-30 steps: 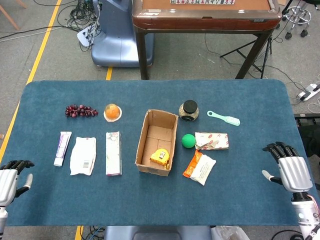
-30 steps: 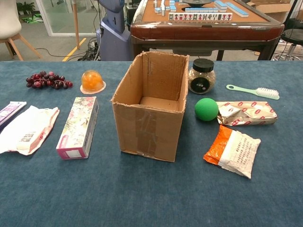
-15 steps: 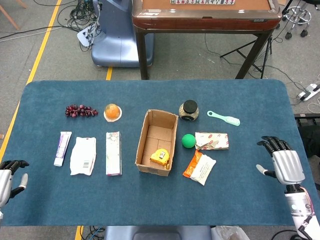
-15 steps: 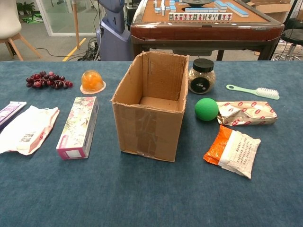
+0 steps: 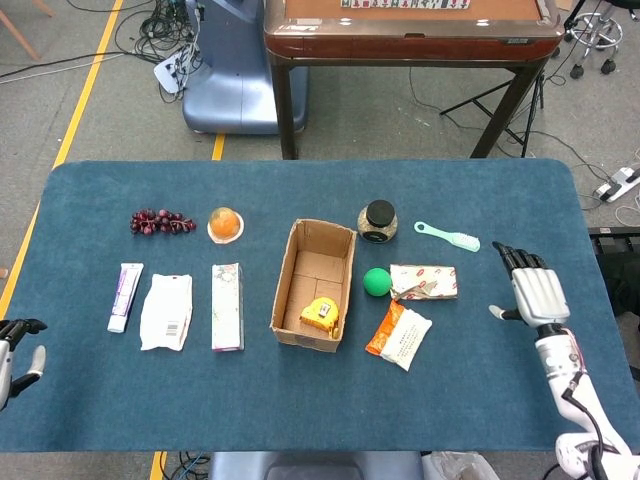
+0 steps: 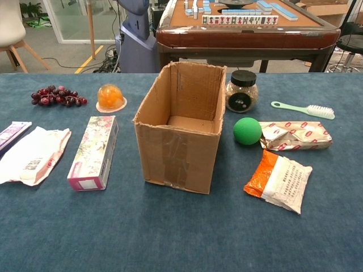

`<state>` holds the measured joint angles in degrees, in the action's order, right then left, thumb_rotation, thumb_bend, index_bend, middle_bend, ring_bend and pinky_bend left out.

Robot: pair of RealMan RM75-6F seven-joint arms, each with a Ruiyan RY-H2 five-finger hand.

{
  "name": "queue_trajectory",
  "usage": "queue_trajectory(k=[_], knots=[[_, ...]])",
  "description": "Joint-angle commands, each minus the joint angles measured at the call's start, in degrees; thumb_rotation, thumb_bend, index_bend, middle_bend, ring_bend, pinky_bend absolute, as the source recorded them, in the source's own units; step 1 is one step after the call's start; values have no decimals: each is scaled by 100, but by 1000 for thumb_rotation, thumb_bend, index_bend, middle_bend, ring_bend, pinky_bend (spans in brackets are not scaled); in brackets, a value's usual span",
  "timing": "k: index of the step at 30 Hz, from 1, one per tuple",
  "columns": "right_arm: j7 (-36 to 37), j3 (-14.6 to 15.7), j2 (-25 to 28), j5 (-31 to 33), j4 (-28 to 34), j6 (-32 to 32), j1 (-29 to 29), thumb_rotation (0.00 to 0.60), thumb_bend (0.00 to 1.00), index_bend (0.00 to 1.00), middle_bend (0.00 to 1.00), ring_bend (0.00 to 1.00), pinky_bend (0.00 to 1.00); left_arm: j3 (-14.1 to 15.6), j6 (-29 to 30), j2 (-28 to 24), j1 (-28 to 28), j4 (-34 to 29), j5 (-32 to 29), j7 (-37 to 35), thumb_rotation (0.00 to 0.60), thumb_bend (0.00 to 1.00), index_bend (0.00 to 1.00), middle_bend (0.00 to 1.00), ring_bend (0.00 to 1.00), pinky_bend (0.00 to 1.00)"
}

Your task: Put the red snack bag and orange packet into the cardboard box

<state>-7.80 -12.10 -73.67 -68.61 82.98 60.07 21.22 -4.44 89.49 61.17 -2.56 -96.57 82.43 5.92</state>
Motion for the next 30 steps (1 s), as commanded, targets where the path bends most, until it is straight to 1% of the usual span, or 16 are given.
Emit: queue_trajectory(k=[1,6,13,19,22,30], knots=[[-183,-207,-254,545,-336,-581,422,600,0,0,125,98,177,3,15,-18,12,-21,11,-8,600,433,385,431,315,451],[-418,-223,-518,829,-630,-953,775,600,0,0,103,77,176,8,42,-34,32,-45,38,-12,600,433,385,431,316,451],[-615,-141,-755,1031,-784,-1358,1157,600,0,0,101,75,176,6,68,-63,63,-75,33,-21,600,433,385,431,316,451],[-752,-1,-832,1091,-712,-1500,1316,600,0,0,101,76,177,-5,102,-88,92,-93,24,-49,600,433,385,431,316,451],[-832,54,-918,1166,-773,-1544,1396,600,0,0,101,75,177,2,123,-98,106,-105,50,-59,600,433,385,431,316,451],[-901,103,-1374,1426,-1304,-1693,1638,600,0,0,109,76,176,6,119,-113,120,-123,56,-60,600,433,385,431,316,451]])
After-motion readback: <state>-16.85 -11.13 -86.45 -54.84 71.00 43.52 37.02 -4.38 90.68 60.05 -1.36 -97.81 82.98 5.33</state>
